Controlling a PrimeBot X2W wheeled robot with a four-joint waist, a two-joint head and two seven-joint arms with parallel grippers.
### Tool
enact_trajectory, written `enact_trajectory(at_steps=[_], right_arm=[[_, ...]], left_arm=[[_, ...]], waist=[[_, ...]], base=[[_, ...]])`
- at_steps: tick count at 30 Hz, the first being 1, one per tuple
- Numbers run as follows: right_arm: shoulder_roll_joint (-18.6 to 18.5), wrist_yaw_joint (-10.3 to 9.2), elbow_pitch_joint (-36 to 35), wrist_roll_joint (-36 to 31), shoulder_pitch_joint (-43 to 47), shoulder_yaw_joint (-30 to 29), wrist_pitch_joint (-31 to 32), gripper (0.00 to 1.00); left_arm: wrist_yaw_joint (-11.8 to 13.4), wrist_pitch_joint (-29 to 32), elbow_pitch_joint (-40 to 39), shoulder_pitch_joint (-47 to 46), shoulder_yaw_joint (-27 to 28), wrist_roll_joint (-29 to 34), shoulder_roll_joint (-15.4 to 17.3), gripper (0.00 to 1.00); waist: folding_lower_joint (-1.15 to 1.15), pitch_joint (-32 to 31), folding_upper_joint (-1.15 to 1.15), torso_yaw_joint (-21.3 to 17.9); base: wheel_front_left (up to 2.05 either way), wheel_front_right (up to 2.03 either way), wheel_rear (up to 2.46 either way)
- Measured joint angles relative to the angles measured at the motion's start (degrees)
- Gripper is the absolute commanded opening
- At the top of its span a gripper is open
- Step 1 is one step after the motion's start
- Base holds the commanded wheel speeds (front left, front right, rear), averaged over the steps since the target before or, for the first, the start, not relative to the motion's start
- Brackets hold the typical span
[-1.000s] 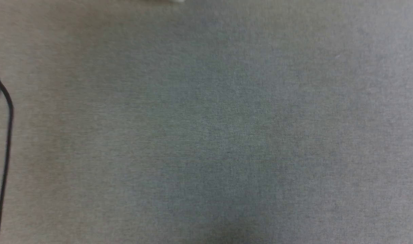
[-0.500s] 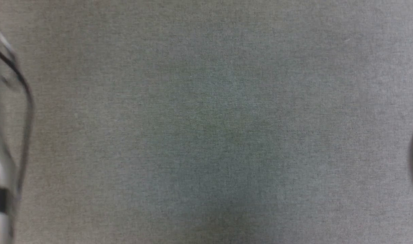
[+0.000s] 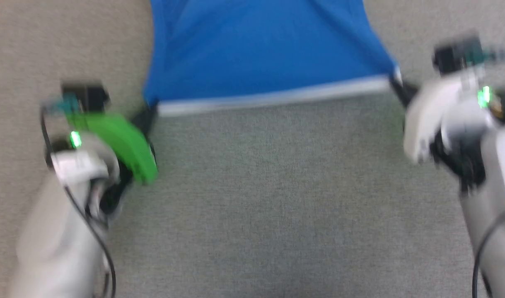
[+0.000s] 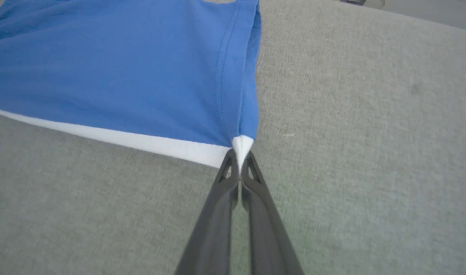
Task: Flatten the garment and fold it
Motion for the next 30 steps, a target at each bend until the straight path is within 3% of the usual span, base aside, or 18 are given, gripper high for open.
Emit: enact_trajectory(at_steps=[5,9,18,25,30], right_arm=[[1.19,0.01,-9.71,-0.09,14.02,-5.16,1.64,0.00],[4.66,0.08,-16.46,-1.14,24.54,-9.14,3.10,0.00],[9.89,0.05,-27.11,-3.72,44.17,-12.98,9.57,0.00],[11.20,0.07,-35.54,-5.42,51.97,-14.67,14.96,0.00],[10.78,0.05,-40.29,-7.26,50.27,-14.73,13.48,0.00]], left_arm=[[1.30,1.09,-7.60,12.17,-0.21,-2.71,0.12,0.00],[3.15,2.03,-12.34,20.56,-0.91,-3.04,0.69,0.00],[5.90,4.36,-19.45,35.37,-2.57,-5.65,1.56,0.00],[9.00,6.31,-28.62,43.61,-1.37,-7.82,3.01,0.00],[9.68,6.49,-33.53,42.69,-1.12,-8.09,3.10,0.00]], waist=[[0.00,-3.83,0.00,0.53],[0.00,-6.93,0.00,1.12],[0.00,-12.56,0.00,2.60],[0.00,-14.51,0.00,3.72],[0.00,-14.32,0.00,4.61]], base=[[0.00,0.00,0.00],[0.00,0.00,0.00],[0.00,0.00,0.00],[0.00,0.00,0.00],[0.00,0.00,0.00]])
